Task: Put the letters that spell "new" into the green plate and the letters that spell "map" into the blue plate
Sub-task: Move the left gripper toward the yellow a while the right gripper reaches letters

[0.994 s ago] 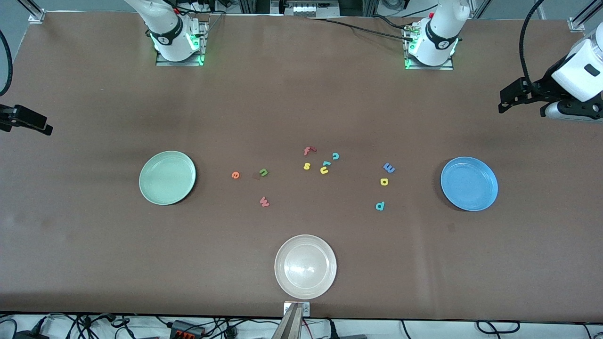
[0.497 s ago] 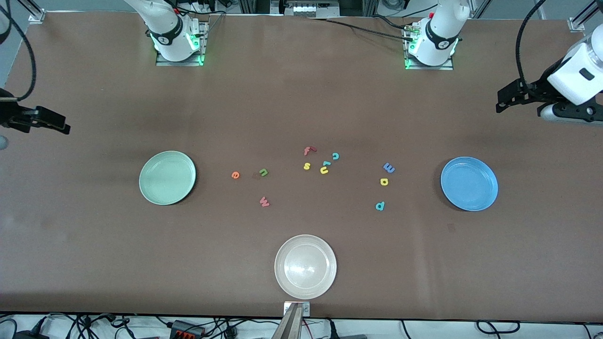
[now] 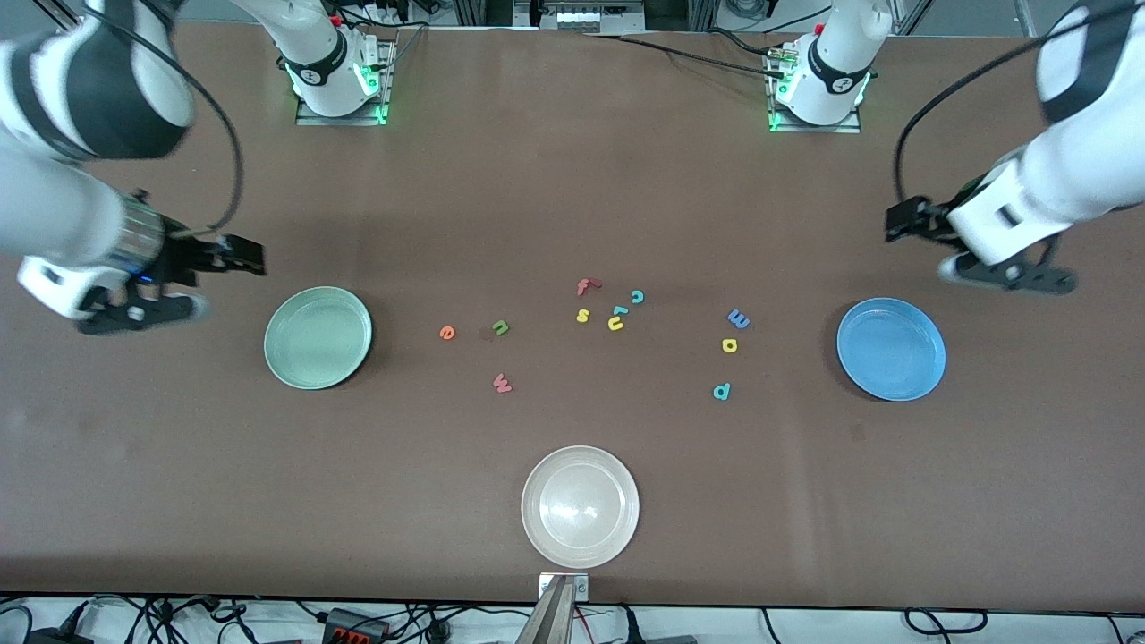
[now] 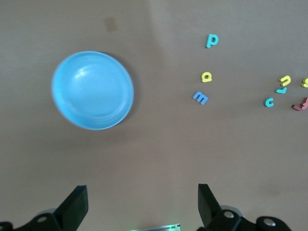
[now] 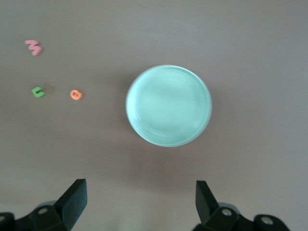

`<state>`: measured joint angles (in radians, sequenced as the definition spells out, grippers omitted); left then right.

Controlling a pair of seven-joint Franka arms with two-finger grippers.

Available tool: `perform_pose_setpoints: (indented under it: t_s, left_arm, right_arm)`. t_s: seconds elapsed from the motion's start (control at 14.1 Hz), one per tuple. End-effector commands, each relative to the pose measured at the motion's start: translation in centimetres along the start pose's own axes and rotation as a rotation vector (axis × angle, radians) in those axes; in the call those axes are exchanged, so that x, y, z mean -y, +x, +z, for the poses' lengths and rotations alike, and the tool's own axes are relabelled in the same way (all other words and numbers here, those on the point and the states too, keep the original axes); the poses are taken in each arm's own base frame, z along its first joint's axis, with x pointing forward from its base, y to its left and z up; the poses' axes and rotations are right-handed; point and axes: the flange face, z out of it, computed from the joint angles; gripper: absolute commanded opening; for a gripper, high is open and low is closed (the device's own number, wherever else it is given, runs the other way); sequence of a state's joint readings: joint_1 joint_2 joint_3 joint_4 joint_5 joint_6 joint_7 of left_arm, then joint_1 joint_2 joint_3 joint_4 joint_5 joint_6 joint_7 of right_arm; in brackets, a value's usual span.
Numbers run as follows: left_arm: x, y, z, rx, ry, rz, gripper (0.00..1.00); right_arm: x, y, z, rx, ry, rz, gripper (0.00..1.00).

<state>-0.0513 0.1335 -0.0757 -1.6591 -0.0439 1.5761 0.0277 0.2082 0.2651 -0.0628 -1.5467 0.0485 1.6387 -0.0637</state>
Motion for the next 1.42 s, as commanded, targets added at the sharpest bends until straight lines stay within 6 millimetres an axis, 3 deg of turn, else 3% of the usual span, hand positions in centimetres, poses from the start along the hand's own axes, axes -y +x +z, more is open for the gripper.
perform_pose_setpoints:
  t_s: [0.0, 0.28, 0.57, 0.92, 1.06, 1.21, 1.35]
  left_arm:
    - [-3.4, 4.1, 5.5, 0.044, -0.019, 0.066, 1.00]
    - [-6.3, 8.7, 14.5, 0.065, -0.017, 0.107, 1.00]
    - [-7.9, 11.1, 20.5, 0.029, -0.016, 0.105, 1.00]
    - [-11.4, 11.4, 25.4, -0.027, 0.004, 0.074, 1.00]
    - [-11.2, 10.8, 28.0, -0.069, 0.003, 0.075, 1.00]
    - [-11.7, 10.3, 30.1, -0.099, 0.003, 0.084, 1.00]
    - [-11.9, 10.5, 31.4, -0.111, 0.003, 0.088, 0.97]
  right_arm:
    - [4.6, 3.1, 4.2, -0.005, -0.002, -0.060, 1.00]
    - [8.6, 6.3, 10.5, -0.018, -0.020, -0.115, 1.00]
    - [13.4, 7.8, 15.6, -0.025, -0.037, -0.179, 0.90]
    - [14.6, 9.1, 19.2, -0.060, -0.042, -0.128, 0.87]
    - [16.9, 9.0, 21.2, -0.051, -0.048, -0.070, 0.87]
    - [19.6, 8.1, 24.8, 0.001, -0.068, -0.045, 0.87]
    - [20.6, 6.8, 26.9, 0.043, -0.082, -0.060, 0.87]
